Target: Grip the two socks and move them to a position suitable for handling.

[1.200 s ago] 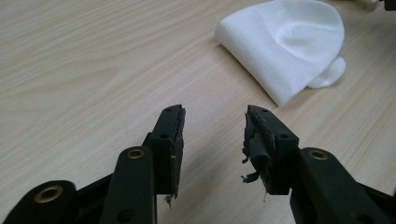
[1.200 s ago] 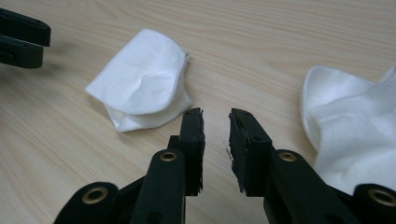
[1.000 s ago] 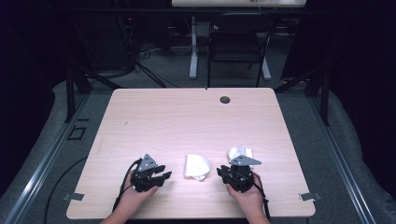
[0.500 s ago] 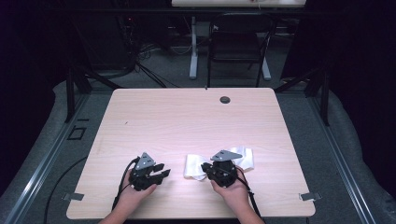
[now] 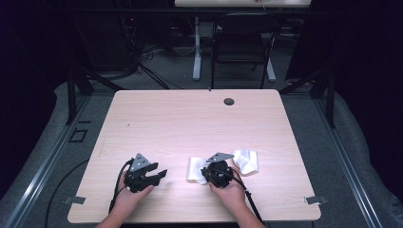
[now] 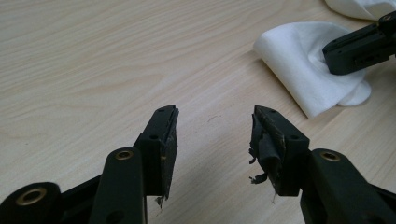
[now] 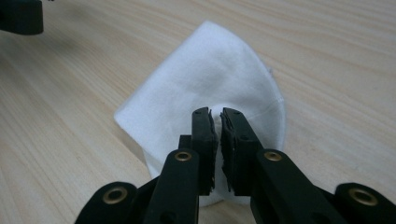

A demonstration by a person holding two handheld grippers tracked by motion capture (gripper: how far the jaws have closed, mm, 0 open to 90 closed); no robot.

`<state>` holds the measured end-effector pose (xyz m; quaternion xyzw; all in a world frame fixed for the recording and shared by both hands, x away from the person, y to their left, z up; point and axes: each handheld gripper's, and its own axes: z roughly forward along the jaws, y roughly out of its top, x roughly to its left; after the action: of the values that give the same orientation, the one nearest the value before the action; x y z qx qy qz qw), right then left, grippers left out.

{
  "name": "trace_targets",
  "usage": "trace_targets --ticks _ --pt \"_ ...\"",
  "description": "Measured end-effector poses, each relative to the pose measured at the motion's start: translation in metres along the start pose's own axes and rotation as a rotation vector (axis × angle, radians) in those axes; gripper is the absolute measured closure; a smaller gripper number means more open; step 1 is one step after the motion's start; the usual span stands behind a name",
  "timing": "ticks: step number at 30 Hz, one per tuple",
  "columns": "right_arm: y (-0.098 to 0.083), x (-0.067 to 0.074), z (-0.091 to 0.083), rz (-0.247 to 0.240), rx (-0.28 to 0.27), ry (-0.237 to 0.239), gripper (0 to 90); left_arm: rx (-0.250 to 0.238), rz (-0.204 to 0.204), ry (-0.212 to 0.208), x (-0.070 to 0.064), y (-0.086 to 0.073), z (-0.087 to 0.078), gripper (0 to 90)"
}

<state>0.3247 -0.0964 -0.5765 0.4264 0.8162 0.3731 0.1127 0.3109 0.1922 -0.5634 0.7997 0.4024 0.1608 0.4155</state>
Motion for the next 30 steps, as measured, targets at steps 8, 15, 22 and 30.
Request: trace_targets --ticks 8,15,22,30 --pt "-0.005 0.004 -0.004 -0.008 0.023 0.039 84.6 -0.003 -0.002 -0.002 0.001 -0.001 -0.001 50.0" --pt "-0.016 0.020 -0.013 -0.070 0.045 0.080 85.1 0.002 -0.003 -0.003 0.000 -0.001 0.000 49.8" --pt "-0.021 0.027 -0.018 -0.093 0.055 0.102 85.0 0.002 -0.005 -0.006 0.000 -0.001 0.000 49.8" --pt "-0.010 0.016 -0.044 -0.066 -0.022 0.089 79.8 0.002 -0.008 -0.005 0.000 -0.002 -0.001 49.8"
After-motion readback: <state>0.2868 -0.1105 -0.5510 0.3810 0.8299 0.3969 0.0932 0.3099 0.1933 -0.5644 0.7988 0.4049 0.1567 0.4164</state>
